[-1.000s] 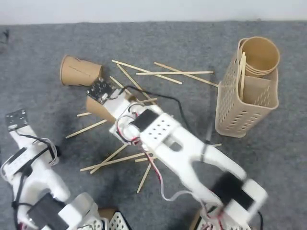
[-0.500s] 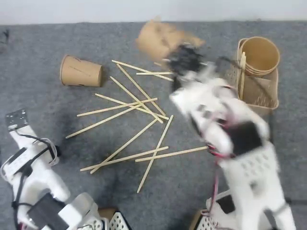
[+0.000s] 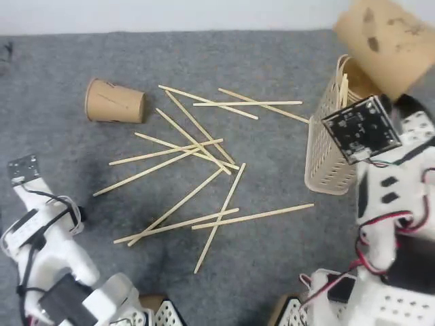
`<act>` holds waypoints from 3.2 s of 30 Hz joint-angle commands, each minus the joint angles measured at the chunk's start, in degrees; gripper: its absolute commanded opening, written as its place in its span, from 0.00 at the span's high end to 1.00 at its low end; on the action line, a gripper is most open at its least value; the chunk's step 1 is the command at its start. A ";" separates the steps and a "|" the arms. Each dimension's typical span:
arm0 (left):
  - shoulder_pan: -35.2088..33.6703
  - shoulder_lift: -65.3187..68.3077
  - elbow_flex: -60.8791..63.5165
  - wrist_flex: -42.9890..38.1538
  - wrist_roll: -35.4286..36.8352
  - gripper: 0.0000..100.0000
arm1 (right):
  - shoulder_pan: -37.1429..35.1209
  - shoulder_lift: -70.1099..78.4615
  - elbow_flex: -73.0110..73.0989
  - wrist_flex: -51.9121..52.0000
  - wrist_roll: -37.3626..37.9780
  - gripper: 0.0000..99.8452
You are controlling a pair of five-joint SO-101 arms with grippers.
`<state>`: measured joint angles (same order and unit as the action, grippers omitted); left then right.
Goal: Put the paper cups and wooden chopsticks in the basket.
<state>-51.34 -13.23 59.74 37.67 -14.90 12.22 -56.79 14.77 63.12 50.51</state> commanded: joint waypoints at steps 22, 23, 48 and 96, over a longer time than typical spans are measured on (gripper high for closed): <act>-0.09 -1.93 -0.04 -0.97 0.70 0.83 | 10.95 23.25 -17.93 7.52 41.76 0.99; -0.09 -1.93 -0.04 -0.97 0.70 0.83 | 11.12 24.66 -18.64 6.55 41.85 0.99; -0.18 -1.85 -0.04 -0.97 0.70 0.83 | 7.08 33.63 -17.58 6.11 41.76 0.99; 0.00 -1.85 -0.04 -0.97 1.14 0.83 | -6.46 44.62 -12.40 -18.24 -20.22 0.99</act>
<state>-51.34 -13.23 59.91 37.67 -14.73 6.59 -12.40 3.08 46.68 33.45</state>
